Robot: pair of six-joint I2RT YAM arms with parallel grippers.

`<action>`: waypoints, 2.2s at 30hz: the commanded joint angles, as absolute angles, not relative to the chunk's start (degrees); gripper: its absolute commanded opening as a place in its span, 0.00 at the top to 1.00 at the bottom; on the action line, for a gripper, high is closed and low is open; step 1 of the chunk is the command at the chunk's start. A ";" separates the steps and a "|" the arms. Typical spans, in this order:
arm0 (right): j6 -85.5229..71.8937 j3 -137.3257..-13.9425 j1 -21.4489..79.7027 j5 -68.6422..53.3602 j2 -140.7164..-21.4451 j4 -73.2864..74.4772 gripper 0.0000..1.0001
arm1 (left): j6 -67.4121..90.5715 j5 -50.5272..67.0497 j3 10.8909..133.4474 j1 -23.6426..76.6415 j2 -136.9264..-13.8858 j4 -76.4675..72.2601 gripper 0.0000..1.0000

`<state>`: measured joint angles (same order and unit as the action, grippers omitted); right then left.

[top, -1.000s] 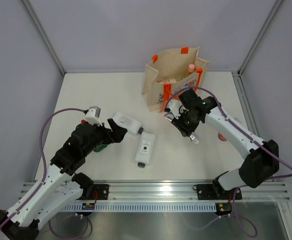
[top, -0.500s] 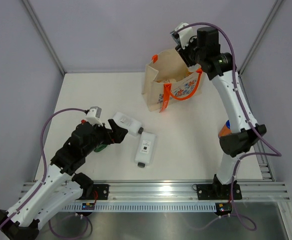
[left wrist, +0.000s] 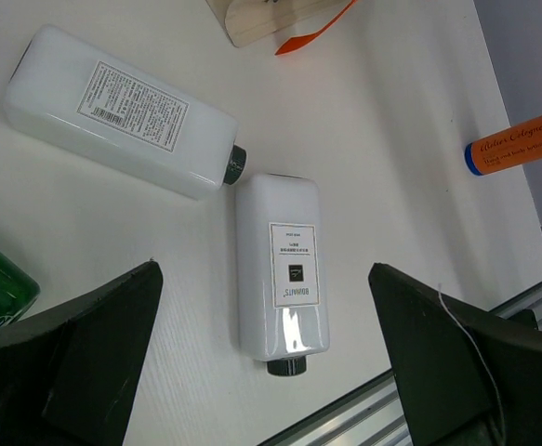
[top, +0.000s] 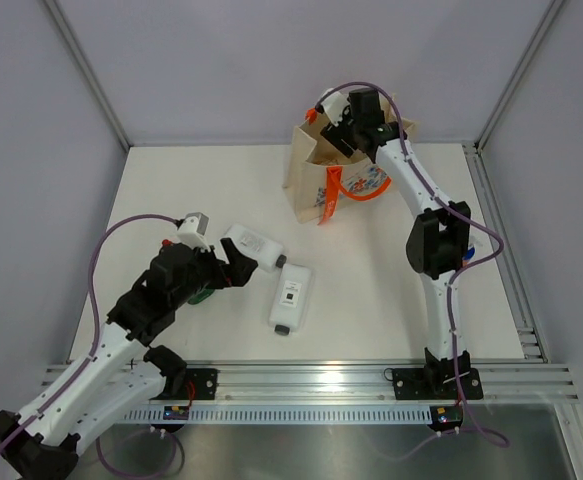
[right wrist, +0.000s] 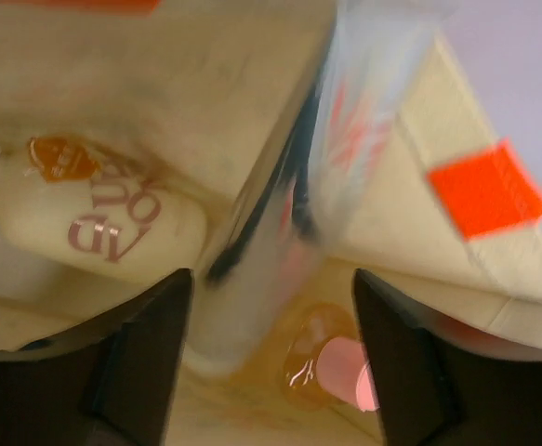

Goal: Place the personal care products into the canvas bag

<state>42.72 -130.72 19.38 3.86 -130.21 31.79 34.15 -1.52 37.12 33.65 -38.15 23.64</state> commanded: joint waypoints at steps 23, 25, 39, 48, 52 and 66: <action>23.64 -82.23 11.26 -43.24 -73.85 39.57 0.01 | 75.41 -15.30 54.91 30.94 -80.83 30.75 0.01; 24.60 -77.98 10.73 -43.24 -68.83 38.50 0.01 | 74.97 -11.98 60.52 29.71 -88.54 31.81 0.01; 21.53 -65.92 2.73 -53.17 -62.05 34.01 0.01 | 75.41 -12.40 80.40 26.55 -108.10 44.64 0.01; 21.45 -65.57 2.02 -54.32 -61.26 33.93 0.00 | 74.53 -12.66 84.54 25.76 -111.08 48.95 0.01; 21.45 -65.30 1.58 -54.32 -61.17 33.84 0.01 | 73.57 -11.86 90.34 25.22 -118.19 52.81 0.01; 20.83 -65.04 -1.49 -55.63 -60.12 33.49 0.00 | 61.63 -11.51 82.19 23.99 -109.45 38.96 0.87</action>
<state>21.63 -65.17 0.21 -53.87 -61.76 35.33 68.47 -10.59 84.40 24.32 -116.07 46.46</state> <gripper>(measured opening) 0.993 0.762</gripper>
